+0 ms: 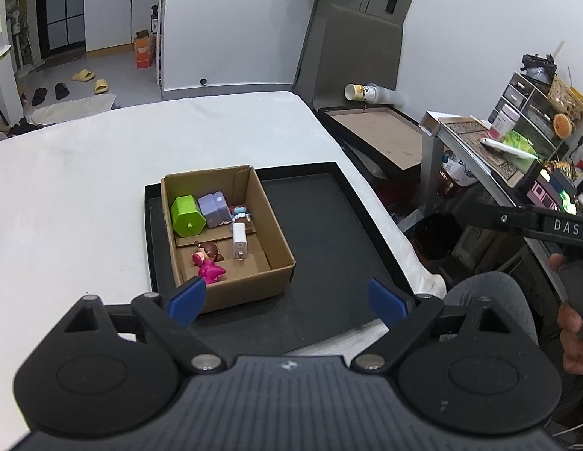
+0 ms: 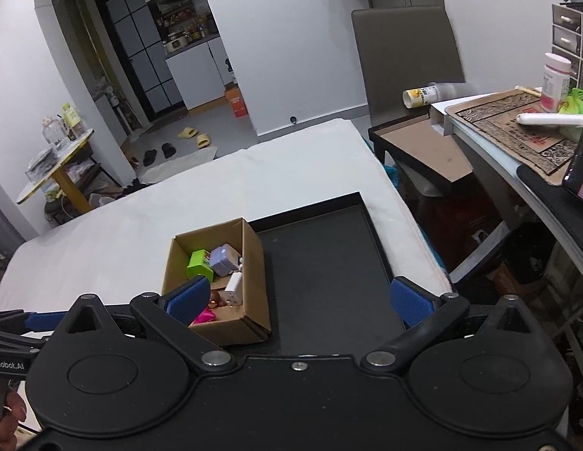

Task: Organize rigid objects

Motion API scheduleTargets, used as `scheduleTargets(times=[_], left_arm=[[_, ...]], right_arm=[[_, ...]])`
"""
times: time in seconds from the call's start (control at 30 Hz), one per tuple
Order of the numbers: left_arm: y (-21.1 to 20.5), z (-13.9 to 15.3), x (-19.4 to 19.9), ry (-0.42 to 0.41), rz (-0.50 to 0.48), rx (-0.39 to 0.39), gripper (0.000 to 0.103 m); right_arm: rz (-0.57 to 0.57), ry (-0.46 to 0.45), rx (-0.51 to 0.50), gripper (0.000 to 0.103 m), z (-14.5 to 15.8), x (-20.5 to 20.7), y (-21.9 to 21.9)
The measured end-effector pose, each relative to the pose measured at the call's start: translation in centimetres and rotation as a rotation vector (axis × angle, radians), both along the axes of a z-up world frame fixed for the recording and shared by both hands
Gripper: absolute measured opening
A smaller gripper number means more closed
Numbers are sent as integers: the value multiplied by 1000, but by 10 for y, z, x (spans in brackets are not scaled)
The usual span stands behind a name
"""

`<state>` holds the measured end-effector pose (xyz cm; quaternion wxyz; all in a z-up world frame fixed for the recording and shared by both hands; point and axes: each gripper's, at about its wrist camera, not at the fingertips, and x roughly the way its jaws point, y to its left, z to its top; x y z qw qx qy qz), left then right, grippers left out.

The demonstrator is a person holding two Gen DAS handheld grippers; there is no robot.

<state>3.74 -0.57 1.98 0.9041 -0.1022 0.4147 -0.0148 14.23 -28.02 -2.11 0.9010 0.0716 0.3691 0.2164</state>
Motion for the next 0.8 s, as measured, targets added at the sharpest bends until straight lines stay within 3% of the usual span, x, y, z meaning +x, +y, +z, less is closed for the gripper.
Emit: scheduleTargets(times=[0.8], left_arm=[[-12,-4,-24,-26,-19,26,101]], right_arm=[[49,-43,-61,103,3,-36,17]])
